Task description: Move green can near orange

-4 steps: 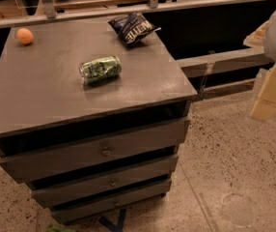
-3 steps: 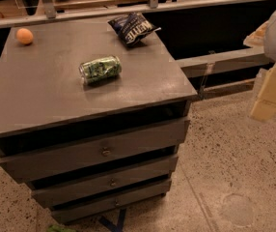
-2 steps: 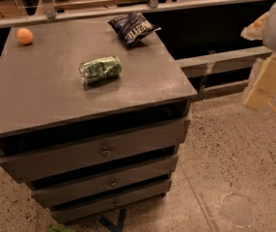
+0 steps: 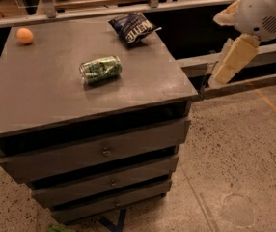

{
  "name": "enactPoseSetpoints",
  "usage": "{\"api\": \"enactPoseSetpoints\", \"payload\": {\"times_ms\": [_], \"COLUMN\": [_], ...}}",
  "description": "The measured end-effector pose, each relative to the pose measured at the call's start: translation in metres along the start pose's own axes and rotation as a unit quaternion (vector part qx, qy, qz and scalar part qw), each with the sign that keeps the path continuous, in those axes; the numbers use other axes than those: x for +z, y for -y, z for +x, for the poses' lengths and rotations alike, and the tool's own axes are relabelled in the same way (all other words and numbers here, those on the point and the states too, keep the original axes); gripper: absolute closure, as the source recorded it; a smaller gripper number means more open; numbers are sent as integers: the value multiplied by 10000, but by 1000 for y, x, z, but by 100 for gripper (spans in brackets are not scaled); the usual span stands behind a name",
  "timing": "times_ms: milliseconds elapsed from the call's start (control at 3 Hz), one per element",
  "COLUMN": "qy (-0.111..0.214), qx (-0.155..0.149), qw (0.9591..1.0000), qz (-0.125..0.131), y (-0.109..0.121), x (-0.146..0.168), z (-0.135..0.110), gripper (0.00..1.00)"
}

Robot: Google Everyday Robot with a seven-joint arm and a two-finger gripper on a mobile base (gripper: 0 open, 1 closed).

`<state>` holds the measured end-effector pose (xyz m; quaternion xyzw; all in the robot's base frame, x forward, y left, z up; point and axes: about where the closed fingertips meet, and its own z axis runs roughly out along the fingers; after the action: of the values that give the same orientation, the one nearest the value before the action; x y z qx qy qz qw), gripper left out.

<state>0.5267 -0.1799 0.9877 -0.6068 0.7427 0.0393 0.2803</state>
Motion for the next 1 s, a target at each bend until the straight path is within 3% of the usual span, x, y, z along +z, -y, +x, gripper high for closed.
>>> {"api": "enactPoseSetpoints", "payload": {"times_ms": [333,1000], "qy": [248,383], "qx": [-227,-195], "qw": [9994,9991], "qz": [-120,-47], "y": [26,27], "x": [32,40], "z": [-27,-35], "gripper": [0,0]}}
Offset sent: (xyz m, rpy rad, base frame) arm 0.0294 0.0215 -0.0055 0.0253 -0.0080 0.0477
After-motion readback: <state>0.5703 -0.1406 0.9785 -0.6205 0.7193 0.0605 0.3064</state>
